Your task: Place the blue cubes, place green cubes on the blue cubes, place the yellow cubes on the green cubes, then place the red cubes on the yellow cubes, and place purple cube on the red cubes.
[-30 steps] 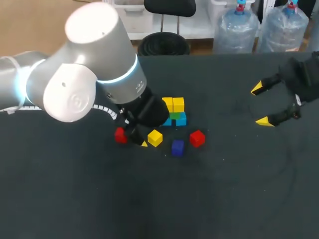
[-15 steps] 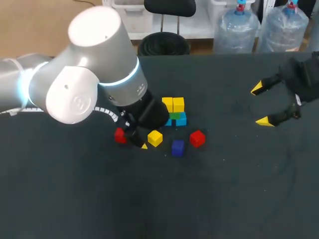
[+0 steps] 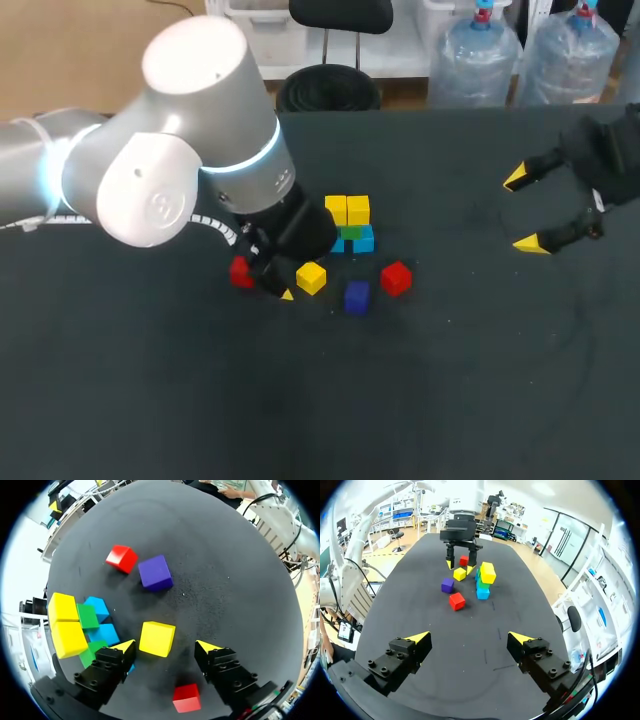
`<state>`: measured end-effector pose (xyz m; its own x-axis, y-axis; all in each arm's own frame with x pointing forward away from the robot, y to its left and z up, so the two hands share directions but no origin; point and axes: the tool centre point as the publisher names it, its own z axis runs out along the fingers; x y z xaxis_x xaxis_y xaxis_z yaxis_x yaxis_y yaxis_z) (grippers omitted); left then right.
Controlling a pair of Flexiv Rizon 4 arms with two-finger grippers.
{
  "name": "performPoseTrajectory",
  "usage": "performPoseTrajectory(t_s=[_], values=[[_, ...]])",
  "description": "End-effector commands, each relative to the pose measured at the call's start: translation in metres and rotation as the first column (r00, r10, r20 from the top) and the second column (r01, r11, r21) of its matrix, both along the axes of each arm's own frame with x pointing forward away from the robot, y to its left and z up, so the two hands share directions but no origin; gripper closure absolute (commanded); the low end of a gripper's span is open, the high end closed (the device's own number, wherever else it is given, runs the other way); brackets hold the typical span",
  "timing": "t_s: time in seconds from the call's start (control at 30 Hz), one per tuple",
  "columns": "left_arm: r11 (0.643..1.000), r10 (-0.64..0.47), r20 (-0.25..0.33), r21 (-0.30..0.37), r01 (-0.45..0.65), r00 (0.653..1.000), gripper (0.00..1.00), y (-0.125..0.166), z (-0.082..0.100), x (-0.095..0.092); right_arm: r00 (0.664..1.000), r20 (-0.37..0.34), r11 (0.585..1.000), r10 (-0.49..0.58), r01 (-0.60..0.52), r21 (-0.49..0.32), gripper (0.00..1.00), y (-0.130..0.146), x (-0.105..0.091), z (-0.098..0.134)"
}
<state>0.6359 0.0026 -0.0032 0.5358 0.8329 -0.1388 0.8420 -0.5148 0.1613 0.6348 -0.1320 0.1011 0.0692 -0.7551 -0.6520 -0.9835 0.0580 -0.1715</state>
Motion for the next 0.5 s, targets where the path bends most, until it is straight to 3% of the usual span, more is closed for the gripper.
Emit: performPoseTrajectory(t_s=[0.03, 0.1, 0.2, 0.33, 0.5], values=[[1.0, 0.002, -0.004, 0.004, -0.002, 1.0, 0.25, 0.0001, -0.0009, 0.0015, 1.0, -0.001, 1.0, 0.002, -0.002, 0.002, 0.0, 0.0005, 0.0013, -0.0011], [1.0, 0.003, -0.006, 0.005, -0.003, 1.0, 0.26, 0.0005, -0.0015, 0.0012, 1.0, -0.001, 1.0, 0.002, -0.002, 0.002, 0.0, 0.0005, 0.0013, -0.0011], [1.0, 0.006, -0.012, 0.006, -0.006, 1.0, 0.42, 0.0008, -0.0033, 0.0015, 1.0, -0.001, 1.0, 0.002, -0.002, 0.002, 0.0, 0.0005, 0.0013, -0.0011], [1.0, 0.008, -0.018, 0.007, -0.008, 1.0, 0.5, 0.001, -0.005, 0.0021, 1.0, -0.001, 1.0, 0.002, -0.002, 0.002, 0.0, 0.0005, 0.0013, -0.0011], [1.0, 0.011, -0.02, 0.008, -0.011, 1.0, 0.55, 0.002, -0.0047, 0.0025, 1.0, -0.001, 1.0, 0.002, -0.002, 0.002, 0.0, 0.0005, 0.0013, -0.0011]])
